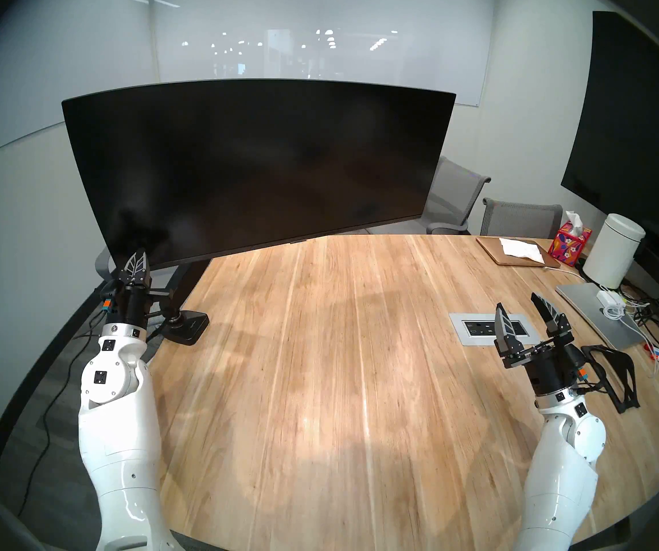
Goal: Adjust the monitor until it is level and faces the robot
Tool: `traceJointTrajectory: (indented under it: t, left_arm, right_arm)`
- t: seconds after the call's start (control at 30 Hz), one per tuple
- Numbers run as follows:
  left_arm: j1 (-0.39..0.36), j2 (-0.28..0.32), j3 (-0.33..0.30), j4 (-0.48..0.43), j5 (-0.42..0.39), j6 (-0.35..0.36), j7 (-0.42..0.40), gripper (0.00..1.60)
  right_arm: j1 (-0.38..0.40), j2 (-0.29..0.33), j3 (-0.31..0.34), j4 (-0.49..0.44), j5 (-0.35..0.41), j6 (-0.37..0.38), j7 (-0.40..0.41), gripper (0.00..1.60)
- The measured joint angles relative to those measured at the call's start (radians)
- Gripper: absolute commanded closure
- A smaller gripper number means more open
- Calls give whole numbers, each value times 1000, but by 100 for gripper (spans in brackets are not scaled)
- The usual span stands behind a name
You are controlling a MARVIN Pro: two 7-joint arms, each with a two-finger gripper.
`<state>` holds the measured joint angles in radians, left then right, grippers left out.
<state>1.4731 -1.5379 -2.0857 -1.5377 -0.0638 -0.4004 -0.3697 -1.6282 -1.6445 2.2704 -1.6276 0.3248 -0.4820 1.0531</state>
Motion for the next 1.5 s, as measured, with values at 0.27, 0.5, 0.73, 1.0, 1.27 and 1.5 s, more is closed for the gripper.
traceJointTrajectory:
  t: [0.27,0.5,0.73,1.0,1.27,1.5]
  left_arm:
    - [-7,2,4,9,6,-4,8,160]
    - [-13,4,8,17,6,-8,13,160]
    - [-19,6,13,26,7,-11,19,160]
    - [-29,10,17,38,9,-15,26,160]
    - [-36,13,22,46,10,-16,32,160]
    - [-40,16,26,51,10,-16,36,160]
  right_arm:
    - [0,0,0,0,0,0,0,0]
    - [0,0,0,0,0,0,0,0]
    - [0,0,0,0,0,0,0,0]
    - [0,0,0,0,0,0,0,0]
    - [0,0,0,0,0,0,0,0]
    - [0,0,0,0,0,0,0,0]
